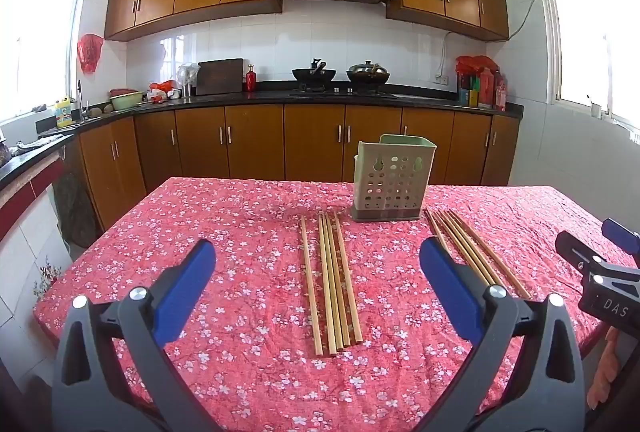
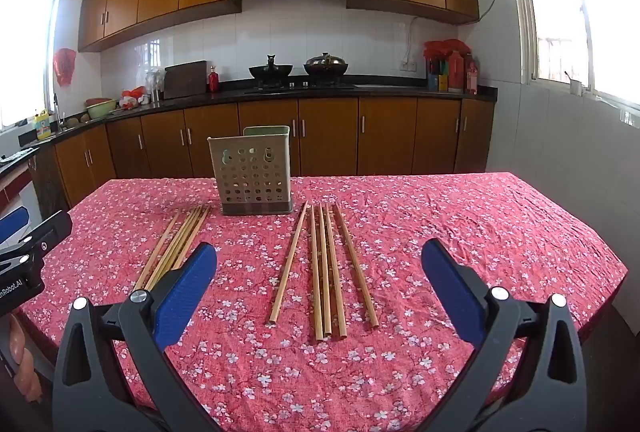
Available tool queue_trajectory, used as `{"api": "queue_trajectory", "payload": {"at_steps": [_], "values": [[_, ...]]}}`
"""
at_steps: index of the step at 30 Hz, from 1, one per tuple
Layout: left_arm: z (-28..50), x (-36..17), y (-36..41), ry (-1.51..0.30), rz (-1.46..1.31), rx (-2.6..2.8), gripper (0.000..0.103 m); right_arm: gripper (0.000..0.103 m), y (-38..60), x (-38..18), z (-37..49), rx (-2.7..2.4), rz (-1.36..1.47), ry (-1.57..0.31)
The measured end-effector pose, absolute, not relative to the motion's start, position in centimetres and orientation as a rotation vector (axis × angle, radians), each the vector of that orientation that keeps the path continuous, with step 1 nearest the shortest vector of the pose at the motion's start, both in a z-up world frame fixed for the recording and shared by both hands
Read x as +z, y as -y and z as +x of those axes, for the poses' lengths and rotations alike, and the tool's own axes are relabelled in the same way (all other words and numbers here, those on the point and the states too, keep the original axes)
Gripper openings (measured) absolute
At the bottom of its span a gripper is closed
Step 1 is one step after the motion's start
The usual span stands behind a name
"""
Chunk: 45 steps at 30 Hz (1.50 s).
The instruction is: Organize utensils
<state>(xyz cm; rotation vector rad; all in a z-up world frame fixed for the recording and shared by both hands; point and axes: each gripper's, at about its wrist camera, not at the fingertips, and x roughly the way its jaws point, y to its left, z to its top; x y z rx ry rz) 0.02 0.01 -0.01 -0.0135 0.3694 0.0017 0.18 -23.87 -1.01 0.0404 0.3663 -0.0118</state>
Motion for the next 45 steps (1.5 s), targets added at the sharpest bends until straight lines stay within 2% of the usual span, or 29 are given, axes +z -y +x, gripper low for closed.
{"api": "queue_trajectory", "payload": {"at_steps": [45], "values": [[-0.03,-0.02,0.04,-0.361,-0.003,0.003,0.099,0.101,23.99,-1.01,0.11,-0.011,0.043,-0.366]]}}
